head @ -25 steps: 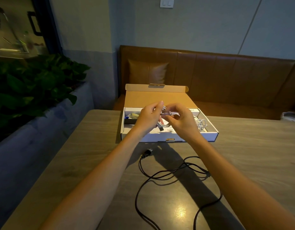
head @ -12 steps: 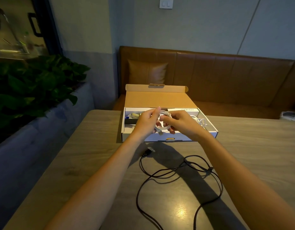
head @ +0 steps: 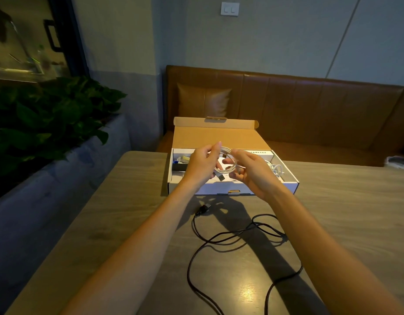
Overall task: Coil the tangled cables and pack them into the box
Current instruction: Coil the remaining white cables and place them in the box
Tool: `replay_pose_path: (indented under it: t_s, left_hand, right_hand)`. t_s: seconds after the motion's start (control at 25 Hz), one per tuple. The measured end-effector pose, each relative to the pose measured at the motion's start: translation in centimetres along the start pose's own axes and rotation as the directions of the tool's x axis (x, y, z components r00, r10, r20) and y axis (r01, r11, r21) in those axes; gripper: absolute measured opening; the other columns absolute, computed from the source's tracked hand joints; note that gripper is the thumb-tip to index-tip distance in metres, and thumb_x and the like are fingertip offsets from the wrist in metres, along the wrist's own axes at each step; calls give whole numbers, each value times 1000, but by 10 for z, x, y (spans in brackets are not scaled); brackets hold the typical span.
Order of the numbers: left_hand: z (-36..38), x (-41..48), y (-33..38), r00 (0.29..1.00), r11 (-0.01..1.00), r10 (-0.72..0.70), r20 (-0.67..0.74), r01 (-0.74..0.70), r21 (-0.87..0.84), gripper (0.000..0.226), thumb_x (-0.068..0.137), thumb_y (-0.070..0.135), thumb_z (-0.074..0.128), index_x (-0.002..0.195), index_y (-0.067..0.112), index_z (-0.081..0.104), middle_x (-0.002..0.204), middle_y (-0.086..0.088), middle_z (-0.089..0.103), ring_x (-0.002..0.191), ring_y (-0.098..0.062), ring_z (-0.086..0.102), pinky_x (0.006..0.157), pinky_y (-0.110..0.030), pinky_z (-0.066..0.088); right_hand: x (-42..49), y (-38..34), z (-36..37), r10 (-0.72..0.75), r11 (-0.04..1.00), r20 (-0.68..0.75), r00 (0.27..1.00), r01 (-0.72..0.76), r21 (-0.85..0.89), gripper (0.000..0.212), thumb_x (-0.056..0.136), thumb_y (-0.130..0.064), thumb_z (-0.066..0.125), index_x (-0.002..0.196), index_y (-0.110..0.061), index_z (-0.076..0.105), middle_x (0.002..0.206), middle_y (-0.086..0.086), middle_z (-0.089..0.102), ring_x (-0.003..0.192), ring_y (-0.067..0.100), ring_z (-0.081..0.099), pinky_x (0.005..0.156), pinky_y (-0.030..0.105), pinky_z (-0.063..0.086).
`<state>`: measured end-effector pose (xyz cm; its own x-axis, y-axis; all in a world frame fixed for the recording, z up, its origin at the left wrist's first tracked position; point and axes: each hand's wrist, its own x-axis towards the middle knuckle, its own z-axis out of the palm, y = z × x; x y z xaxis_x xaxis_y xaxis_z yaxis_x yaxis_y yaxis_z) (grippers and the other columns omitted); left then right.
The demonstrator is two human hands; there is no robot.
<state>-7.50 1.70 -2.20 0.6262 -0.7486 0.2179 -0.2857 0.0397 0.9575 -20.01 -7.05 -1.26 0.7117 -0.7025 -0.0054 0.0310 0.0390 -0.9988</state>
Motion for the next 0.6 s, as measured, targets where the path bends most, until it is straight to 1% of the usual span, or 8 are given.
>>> replay_pose_path:
  t_s: [0.08,0.16,0.24,0.36,0.48,0.56,0.6]
  left_hand:
    - [-2,1,0,1000,999,23,15,-23,29,38,102,50,45,91,18,63,73,-2,64,61,-12,61,50,-19,46]
    - [-5,2,-2,999,999,14,48,-16,44,44,101,52,45,95,13,64,74,-3,65,60,-12,60,50,-17,46]
    - [-8,3,-2,994,998,-36,103,31,51,45,100,54,46,104,14,65,76,-3,66,57,-10,58,49,-15,46]
    - [-12,4,-3,979,994,-109,172,105,27,36,99,48,52,121,20,62,83,-4,69,55,-7,57,51,-17,48]
    - [-15,9,-10,973,991,-134,186,136,-1,31,100,36,57,127,19,59,93,-4,74,58,-7,60,56,-18,52]
    - [-16,14,-15,973,989,-147,177,149,4,30,101,31,58,126,15,61,96,-7,74,59,-8,62,58,-18,53]
    - [-16,18,-16,973,988,-156,169,155,17,30,101,30,58,124,13,64,96,-7,74,59,-8,62,58,-18,53]
  right_hand:
    - [0,1,-3,-30,998,-10,1000,29,-48,30,100,-34,59,122,-15,67,109,8,73,99,22,71,73,26,57]
    - [-2,2,-5,-64,991,11,998,65,-121,27,100,-29,60,120,-13,68,101,8,75,89,18,70,71,24,56]
    - [-2,1,-7,-101,973,-2,995,98,-207,24,100,-27,61,117,-13,70,95,6,76,80,16,67,67,23,55]
    - [1,0,-8,-148,934,-83,986,112,-339,20,99,-29,61,112,-17,70,92,1,77,78,12,64,62,22,50]
    - [6,0,-9,-203,879,-103,974,135,-457,17,99,-31,61,112,-21,66,92,-4,76,83,9,66,62,22,49]
    - [12,0,-11,-220,815,-57,974,152,-559,19,99,-30,61,115,-21,65,93,-4,76,85,10,68,64,22,51]
    - [17,1,-12,-219,774,-34,975,153,-614,21,99,-30,62,116,-18,67,95,-2,76,84,10,68,65,22,52]
